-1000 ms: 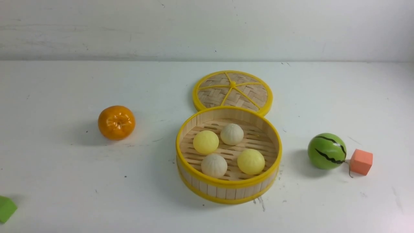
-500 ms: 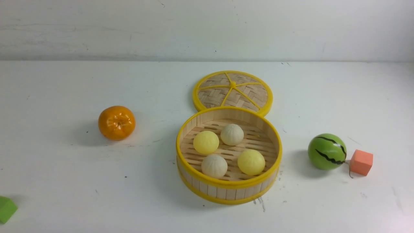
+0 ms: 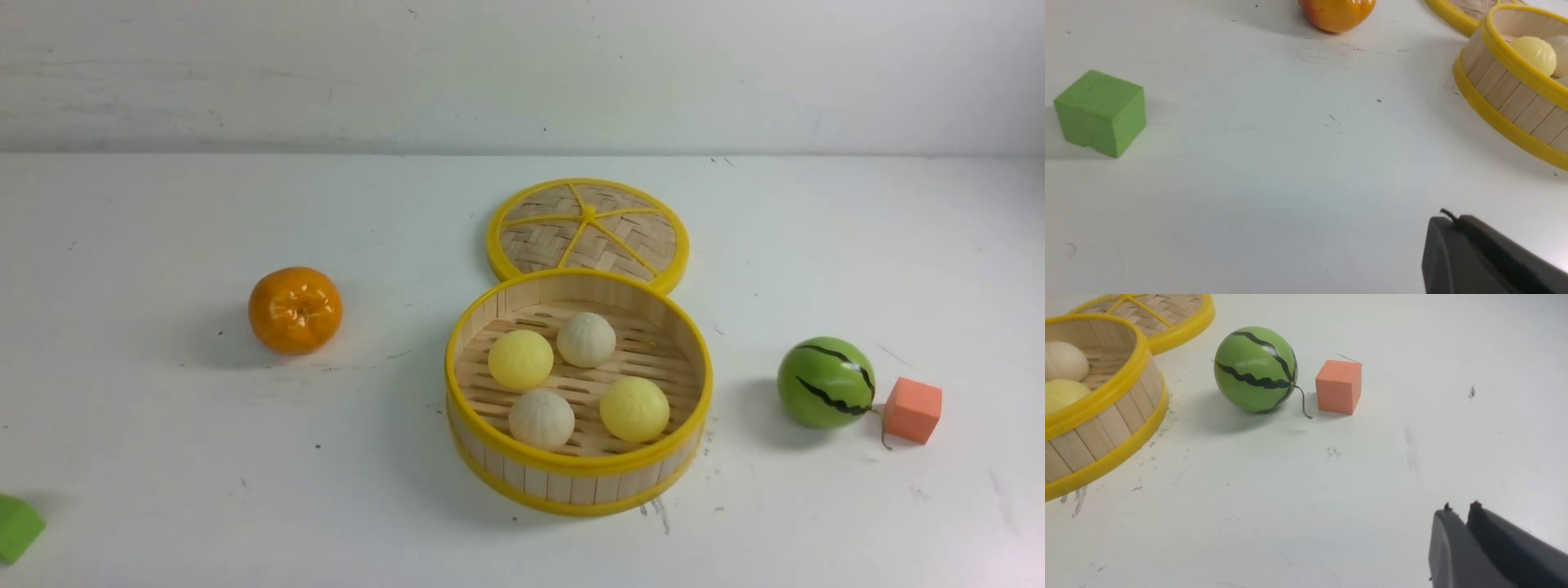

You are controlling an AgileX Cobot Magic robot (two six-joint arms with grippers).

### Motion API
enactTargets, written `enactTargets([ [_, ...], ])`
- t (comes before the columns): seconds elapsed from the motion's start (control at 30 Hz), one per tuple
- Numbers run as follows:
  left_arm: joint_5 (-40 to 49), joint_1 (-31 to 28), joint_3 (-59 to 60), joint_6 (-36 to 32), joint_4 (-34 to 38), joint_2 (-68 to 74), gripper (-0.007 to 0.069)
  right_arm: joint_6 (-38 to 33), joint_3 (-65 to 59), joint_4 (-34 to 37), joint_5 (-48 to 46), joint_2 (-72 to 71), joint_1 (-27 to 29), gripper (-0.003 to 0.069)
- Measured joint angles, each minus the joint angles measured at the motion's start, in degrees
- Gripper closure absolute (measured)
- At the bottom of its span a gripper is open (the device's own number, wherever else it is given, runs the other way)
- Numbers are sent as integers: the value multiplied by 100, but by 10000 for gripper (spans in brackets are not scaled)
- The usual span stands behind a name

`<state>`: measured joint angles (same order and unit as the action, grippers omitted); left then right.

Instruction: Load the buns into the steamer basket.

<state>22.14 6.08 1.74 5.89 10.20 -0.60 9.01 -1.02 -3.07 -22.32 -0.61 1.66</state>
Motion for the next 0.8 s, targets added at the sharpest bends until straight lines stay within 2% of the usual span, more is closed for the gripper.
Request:
enactTargets([
  [0.8, 0, 0, 0, 0, 1, 0, 636, 0, 0, -5, 5, 0, 0, 573],
])
